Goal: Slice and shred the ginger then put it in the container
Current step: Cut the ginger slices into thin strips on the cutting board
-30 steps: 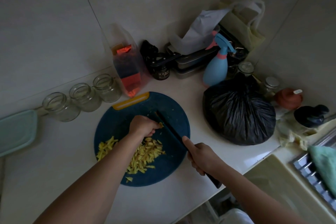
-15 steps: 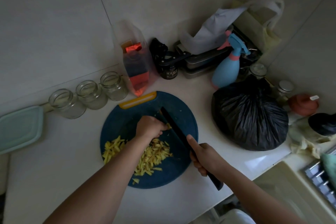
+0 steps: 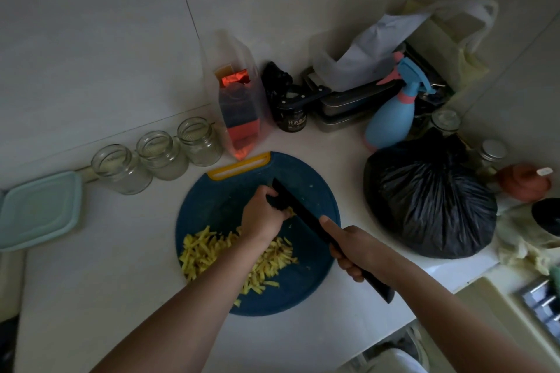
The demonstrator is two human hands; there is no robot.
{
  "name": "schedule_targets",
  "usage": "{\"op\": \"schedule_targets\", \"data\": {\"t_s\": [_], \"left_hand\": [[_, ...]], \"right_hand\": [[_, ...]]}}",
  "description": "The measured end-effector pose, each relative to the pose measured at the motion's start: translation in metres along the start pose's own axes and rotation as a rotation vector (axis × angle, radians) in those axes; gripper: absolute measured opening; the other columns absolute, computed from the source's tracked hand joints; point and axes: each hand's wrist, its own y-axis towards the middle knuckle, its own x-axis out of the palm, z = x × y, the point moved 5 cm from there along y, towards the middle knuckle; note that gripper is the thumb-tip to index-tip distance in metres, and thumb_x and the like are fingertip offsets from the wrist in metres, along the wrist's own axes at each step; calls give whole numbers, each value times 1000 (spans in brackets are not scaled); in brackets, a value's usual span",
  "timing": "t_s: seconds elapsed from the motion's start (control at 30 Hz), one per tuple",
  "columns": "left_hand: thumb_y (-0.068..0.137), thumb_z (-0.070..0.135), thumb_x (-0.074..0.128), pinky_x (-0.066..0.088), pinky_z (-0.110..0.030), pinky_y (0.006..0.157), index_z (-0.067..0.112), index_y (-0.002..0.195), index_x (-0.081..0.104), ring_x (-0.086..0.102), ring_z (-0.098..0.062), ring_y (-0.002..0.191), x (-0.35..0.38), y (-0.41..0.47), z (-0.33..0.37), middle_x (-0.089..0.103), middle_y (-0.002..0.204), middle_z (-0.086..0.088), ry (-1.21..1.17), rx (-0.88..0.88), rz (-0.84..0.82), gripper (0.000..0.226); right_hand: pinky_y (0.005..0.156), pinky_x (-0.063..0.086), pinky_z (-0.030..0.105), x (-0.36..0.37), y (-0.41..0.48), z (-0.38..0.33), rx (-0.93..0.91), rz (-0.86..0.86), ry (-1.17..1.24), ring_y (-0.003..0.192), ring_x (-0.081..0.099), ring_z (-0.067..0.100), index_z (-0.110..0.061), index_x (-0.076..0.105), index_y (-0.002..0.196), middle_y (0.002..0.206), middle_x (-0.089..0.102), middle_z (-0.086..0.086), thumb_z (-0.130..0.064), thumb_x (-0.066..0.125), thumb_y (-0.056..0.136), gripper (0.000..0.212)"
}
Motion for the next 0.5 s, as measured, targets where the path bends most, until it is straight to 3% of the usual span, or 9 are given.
{"op": "schedule_targets", "data": {"t_s": [0.13,0.33,0.4,0.5], "left_hand": [[76,19,79,51,-34,73,25,103,48,65,-30,92,-1,1,-1,69,98,-12,5,-14,0,41],[74,21,80,52,-41,88,23,133,47,65,-31,100,-1,1,1,65,116,-7,-1,-18,-9,68],[74,21,81,52,-41,88,23,132,46,65,-31,100,-2,0,1,65,116,-8,-10,-26,4,68],[74,22,81,53,-37,79,20,115,46,65,-31,95,-3,-1,-2,66,107,-13,-23,-56,25,54]], "right_hand": [[42,30,20,-7,-1,-6,1,-11,-34,40,31,12,-16,40,61,51,38,-1,-72,35,89,62],[41,31,20,-14,-3,-11,-17,4,-28,39,30,12,-17,39,59,49,37,-1,-72,35,89,63],[42,32,21,-14,-4,-10,-26,20,-9,38,31,13,-16,39,58,48,37,-1,-73,34,89,64],[42,34,22,-10,-6,-5,-39,51,2,39,33,14,-16,41,59,48,40,0,-72,33,89,65]]}}
